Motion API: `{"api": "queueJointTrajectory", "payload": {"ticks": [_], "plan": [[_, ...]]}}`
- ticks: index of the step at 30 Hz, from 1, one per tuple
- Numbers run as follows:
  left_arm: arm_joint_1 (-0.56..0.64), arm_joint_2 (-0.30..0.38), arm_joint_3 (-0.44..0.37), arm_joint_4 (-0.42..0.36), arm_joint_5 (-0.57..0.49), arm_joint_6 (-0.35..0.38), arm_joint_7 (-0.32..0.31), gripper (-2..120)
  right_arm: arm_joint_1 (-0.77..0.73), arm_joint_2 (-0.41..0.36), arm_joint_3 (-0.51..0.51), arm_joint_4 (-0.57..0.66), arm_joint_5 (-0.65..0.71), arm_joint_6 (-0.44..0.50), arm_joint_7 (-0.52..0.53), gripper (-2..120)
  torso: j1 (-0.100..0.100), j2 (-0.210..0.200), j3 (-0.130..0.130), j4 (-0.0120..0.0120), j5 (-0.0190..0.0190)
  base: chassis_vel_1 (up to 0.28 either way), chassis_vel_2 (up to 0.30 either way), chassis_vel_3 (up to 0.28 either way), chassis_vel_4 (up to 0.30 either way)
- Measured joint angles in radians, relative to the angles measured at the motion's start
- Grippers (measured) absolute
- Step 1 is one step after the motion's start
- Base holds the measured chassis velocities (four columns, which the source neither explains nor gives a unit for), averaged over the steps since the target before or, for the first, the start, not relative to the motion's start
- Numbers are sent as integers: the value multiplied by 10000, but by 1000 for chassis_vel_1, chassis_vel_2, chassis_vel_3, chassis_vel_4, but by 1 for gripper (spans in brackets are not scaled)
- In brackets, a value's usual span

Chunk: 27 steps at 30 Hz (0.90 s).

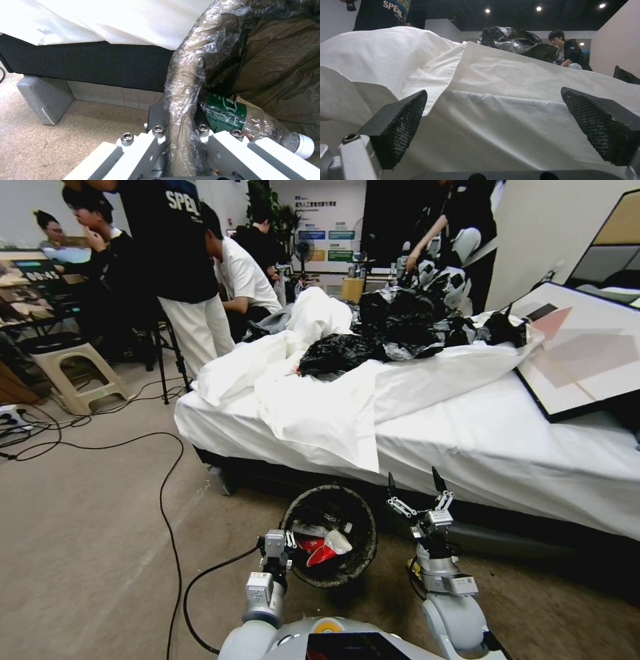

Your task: Pick up the trash bin, then pick up the garbage from the floor and place it into the trash bin.

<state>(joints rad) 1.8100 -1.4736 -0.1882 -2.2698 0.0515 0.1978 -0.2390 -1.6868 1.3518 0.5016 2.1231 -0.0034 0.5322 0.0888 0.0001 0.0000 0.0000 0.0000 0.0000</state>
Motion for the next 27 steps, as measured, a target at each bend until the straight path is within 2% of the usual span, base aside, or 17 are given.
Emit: {"api": "queueJointTrajectory", "payload": {"ticks": [8, 21, 25, 27], "plan": [[-20, 0, 23, 29, -11, -3, -1, 0, -511, -247, 186, -76, -100, 60, -87, 100, -1, 0, 0, -1, 0, 0, 0, 0, 0], [-45, 33, 27, 41, -25, -9, 0, 0, -1347, -328, -125, -524, -553, 157, 117, 100, -1, 0, 0, 0, -1, 0, 0, 0, 0], [-68, 34, 35, 41, -32, -9, 0, 0, -1622, -440, -228, -779, -578, 27, 262, 100, -1, 0, 0, 1, -1, 0, 0, 0, 0], [-77, 37, 35, 41, -44, -9, 0, 0, -1834, -656, -217, -972, -456, -432, 512, 100, -1, 0, 0, -1, 0, 0, 0, 0, 0]]}}
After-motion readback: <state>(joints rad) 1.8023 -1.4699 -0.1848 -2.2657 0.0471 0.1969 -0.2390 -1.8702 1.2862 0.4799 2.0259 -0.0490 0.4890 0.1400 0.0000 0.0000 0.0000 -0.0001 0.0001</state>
